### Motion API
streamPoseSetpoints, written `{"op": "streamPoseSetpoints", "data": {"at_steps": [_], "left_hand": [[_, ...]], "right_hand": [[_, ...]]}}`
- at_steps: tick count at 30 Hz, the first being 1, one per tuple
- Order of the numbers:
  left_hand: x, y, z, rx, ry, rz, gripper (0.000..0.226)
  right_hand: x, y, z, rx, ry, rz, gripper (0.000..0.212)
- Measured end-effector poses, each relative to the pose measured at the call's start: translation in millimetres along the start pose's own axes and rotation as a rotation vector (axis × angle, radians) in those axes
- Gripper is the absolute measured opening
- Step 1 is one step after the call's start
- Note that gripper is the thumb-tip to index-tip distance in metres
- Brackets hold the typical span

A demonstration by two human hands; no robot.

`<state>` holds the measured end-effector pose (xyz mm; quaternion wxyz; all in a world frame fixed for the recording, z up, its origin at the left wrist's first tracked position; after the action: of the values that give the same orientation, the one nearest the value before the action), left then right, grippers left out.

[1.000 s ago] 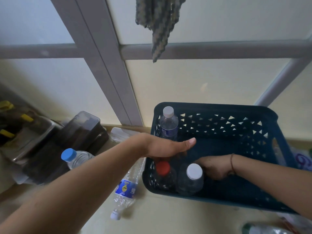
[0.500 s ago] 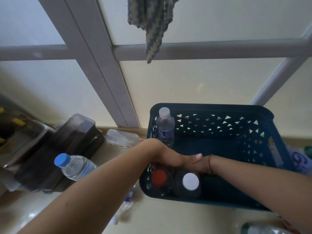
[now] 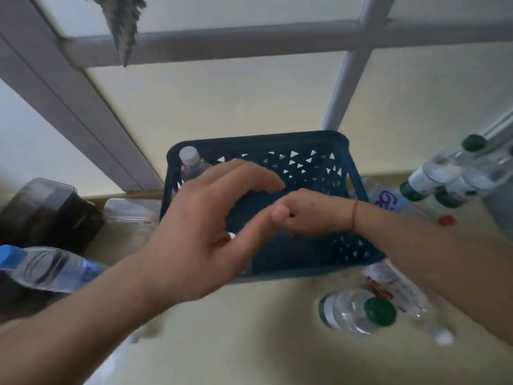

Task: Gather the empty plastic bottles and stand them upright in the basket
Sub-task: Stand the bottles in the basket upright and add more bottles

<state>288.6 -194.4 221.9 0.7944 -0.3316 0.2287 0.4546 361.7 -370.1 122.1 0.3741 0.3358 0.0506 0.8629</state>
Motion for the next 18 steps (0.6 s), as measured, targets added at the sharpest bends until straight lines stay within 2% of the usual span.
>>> {"op": "streamPoseSetpoints", "data": {"at_steps": [3, 5, 7, 9, 12, 15, 18], "left_hand": [[-34.0, 38.7, -46.8, 0.048, 0.006, -0.243, 0.027], [-39.8, 62.5, -82.8, 0.093, 0.046, -0.281, 0.029], [-35.0, 84.6, -120.7, 0.151, 0.154, -0.184, 0.042], [-22.6, 100.6, -157.8, 0.184, 0.207, 0.013, 0.065], [-8.3, 106.2, -202.2, 0.234, 0.2, 0.247, 0.089], [-0.1, 97.0, -227.1, 0.252, 0.21, 0.331, 0.077], [7.9, 85.2, -232.5, 0.287, 0.149, 0.385, 0.064]], "right_hand": [[9.5, 79.0, 19.4, -0.27, -0.109, 0.024, 0.015], [10.6, 132.9, 13.7, -0.483, -0.202, 0.016, 0.011], [10.4, 176.7, -4.9, -0.746, -0.25, 0.03, 0.009], [9.8, 204.1, -31.0, -0.903, -0.276, 0.021, 0.018], [9.5, 212.6, -78.2, -0.821, -0.27, -0.028, 0.043], [9.6, 198.4, -106.8, -0.681, -0.153, -0.017, 0.059], [3.0, 186.8, -113.6, -0.668, -0.178, -0.044, 0.052]]}}
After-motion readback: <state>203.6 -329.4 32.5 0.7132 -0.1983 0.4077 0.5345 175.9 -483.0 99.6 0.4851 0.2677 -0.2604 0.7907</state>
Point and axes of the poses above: each hand's wrist, its own y-axis away from the middle knuckle, its own z-axis out of the back of the hand, x = y × z, the point moved 2 cm from there along -y, towards the middle knuckle, and after that the axes turned 11 degrees about z, right-handed, at the moved point
